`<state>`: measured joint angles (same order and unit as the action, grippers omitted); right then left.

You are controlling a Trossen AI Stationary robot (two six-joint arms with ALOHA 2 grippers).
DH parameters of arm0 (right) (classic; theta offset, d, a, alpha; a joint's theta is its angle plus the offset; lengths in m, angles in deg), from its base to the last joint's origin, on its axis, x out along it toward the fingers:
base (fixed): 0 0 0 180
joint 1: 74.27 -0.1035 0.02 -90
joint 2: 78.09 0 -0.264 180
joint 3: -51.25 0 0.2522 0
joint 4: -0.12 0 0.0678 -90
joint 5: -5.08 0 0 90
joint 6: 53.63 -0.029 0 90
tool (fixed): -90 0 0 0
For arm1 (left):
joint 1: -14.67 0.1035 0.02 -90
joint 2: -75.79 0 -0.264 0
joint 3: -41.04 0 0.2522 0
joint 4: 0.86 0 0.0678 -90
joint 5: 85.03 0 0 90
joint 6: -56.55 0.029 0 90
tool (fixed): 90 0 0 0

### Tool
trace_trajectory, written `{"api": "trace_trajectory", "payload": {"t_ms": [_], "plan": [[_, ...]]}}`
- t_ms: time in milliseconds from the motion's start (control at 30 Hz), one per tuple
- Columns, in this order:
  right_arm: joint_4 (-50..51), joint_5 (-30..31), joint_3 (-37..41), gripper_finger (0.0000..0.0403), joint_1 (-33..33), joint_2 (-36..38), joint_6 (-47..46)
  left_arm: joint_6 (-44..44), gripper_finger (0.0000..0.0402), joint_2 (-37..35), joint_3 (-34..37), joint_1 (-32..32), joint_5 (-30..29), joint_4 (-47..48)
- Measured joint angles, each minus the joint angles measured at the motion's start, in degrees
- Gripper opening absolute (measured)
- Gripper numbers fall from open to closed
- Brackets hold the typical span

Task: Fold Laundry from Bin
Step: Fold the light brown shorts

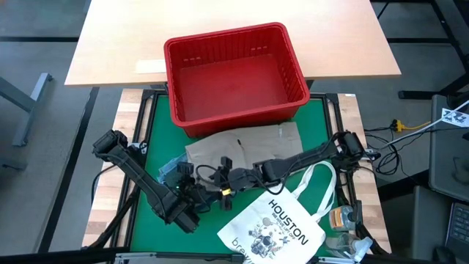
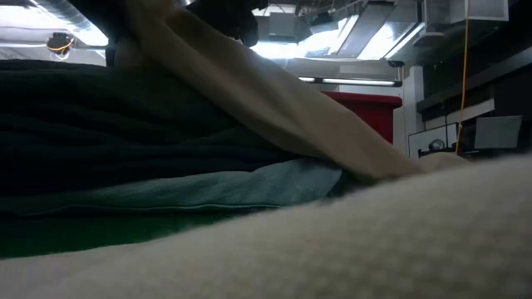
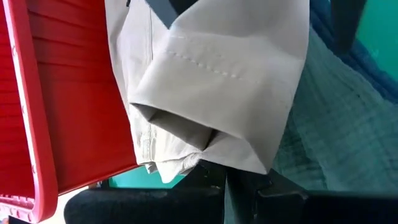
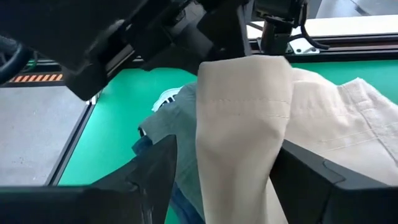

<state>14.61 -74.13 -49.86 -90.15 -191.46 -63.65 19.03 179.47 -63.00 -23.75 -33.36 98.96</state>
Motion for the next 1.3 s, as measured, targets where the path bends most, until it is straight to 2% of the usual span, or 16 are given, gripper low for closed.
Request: {"api": "trace_trajectory", "payload": {"t_ms": [333, 633, 833, 967, 1233, 1300], "plan": [[0.2, 0.2, 0.0, 0.0238, 0.1, -0.1, 0.0, -2.0, 0.0, 0.0, 0.0, 0.3, 0.0, -2.8], [-2.3, 3.2, 0.0, 0.0238, 0.1, -4.2, 0.0, -2.6, 0.0, 0.0, -2.8, 0.3, 0.0, -3.0], [-4.4, 7.4, 0.0, 0.0232, 0.1, -4.8, 0.0, -2.6, 0.0, 0.0, -3.7, 0.3, 1.4, -3.9], [-4.3, 7.9, 0.0, 0.0188, 0.4, -4.8, 0.0, -2.4, 0.0, 0.0, -3.7, 0.3, 1.7, -5.4], [-4.2, 6.6, 0.0, 0.0038, 0.5, -4.8, 0.1, -2.4, 0.0, 0.0, -3.7, 0.3, 1.8, -5.4], [-4.1, 6.5, 0.0, 0.0013, 0.5, -4.8, 0.4, -2.4, 0.0, 0.0, -3.7, 0.3, 1.9, -5.1]]}}
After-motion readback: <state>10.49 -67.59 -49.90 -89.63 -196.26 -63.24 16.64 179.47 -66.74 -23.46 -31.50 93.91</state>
